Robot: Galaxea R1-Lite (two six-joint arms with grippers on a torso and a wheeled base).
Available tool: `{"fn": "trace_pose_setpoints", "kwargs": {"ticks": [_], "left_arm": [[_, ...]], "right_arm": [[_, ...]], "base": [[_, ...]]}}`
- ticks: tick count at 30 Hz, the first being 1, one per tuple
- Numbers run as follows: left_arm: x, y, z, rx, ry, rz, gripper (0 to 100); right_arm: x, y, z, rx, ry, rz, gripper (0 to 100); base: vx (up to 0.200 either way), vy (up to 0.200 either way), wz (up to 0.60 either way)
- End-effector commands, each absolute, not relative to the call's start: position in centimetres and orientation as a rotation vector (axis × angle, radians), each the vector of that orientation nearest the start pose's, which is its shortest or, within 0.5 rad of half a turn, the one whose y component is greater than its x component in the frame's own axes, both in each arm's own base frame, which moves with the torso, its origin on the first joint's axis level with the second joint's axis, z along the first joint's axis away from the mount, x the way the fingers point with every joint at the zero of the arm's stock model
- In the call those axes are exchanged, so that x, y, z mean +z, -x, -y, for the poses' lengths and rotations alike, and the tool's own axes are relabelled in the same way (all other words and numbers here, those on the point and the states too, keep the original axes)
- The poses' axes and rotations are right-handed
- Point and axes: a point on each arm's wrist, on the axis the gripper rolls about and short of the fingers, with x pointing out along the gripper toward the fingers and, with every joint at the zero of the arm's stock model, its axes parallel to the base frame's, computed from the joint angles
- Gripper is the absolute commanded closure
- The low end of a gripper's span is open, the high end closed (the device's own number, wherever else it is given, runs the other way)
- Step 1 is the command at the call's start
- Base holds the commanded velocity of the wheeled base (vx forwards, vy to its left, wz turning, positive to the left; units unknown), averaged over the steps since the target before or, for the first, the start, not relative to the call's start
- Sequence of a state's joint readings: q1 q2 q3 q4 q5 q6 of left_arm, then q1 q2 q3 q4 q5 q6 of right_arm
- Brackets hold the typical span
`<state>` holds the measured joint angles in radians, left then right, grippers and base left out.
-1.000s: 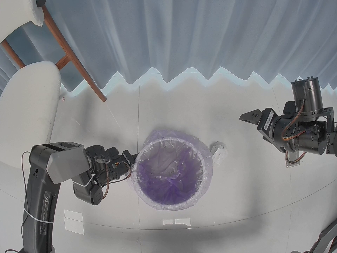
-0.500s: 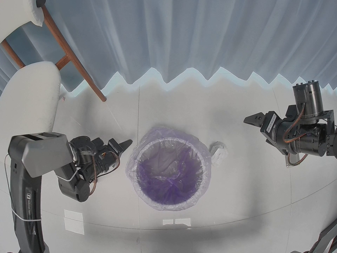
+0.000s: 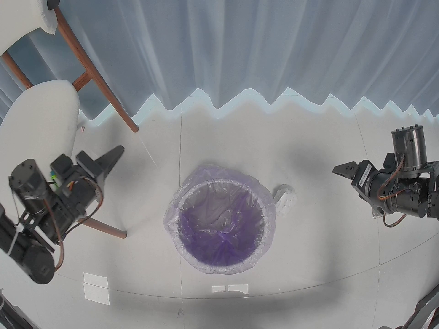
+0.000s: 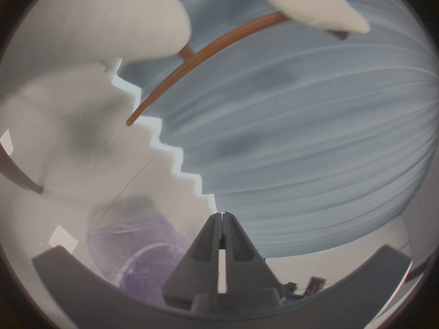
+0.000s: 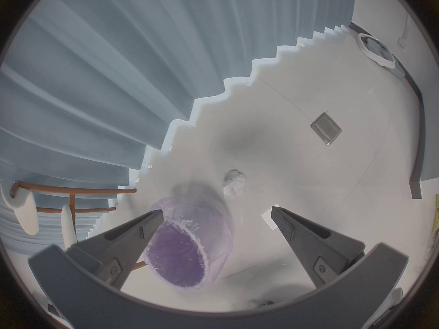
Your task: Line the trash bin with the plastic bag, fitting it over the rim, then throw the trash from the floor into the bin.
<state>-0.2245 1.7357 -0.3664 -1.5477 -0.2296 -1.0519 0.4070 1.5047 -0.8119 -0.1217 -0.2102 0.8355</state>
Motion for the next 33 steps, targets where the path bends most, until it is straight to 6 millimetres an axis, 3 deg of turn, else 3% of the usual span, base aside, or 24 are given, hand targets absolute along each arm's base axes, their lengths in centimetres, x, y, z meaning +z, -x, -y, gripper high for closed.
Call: {"fn": "trace_pose_setpoints", "kwargs": {"ticks": [1, 8, 12, 14, 17, 20, 23, 29, 33], "left_arm": [[19.9, -15.8, 4.1, -0.584, 1.028, 0.121, 100], [19.0, -12.2, 3.4, -0.623, 1.007, 0.116, 100], [18.7, -11.5, 3.2, -0.639, 0.995, 0.104, 100], [18.2, -11.2, 3.1, -0.631, 0.983, 0.093, 100], [18.1, -11.1, 3.1, -0.626, 0.961, 0.095, 100], [17.9, -11.1, 3.1, -0.608, 0.958, 0.075, 100], [17.8, -11.2, 3.1, -0.605, 0.956, 0.073, 100], [17.8, -11.3, 3.0, -0.591, 0.957, 0.071, 100], [17.8, -11.3, 3.0, -0.586, 0.957, 0.074, 100]], "right_arm": [[17.0, -21.5, -7.9, -0.097, -0.632, -0.609, 0], [14.7, -20.7, -8.0, -0.108, -0.595, -0.685, 0], [13.9, -21.7, -8.5, -0.099, -0.565, -0.699, 0], [12.6, -23.1, -9.6, -0.084, -0.535, -0.715, 0], [11.9, -22.9, -11.3, -0.029, -0.522, -0.734, 0], [9.4, -22.0, -15.1, 0.058, -0.443, -0.839, 0], [8.6, -22.6, -17.7, 0.105, -0.46, -0.834, 0], [5.4, -25.2, -19.8, 0.023, -0.424, -0.842, 0], [5.3, -26.4, -21.1, 0.037, -0.43, -0.826, 0]], "base": [[0.0, 0.0, 0.0], [0.0, 0.0, 0.0], [0.0, 0.0, 0.0], [0.0, 0.0, 0.0], [0.0, 0.0, 0.0], [0.0, 0.0, 0.0], [0.0, 0.0, 0.0], [0.0, 0.0, 0.0], [0.0, 0.0, 0.0]]}}
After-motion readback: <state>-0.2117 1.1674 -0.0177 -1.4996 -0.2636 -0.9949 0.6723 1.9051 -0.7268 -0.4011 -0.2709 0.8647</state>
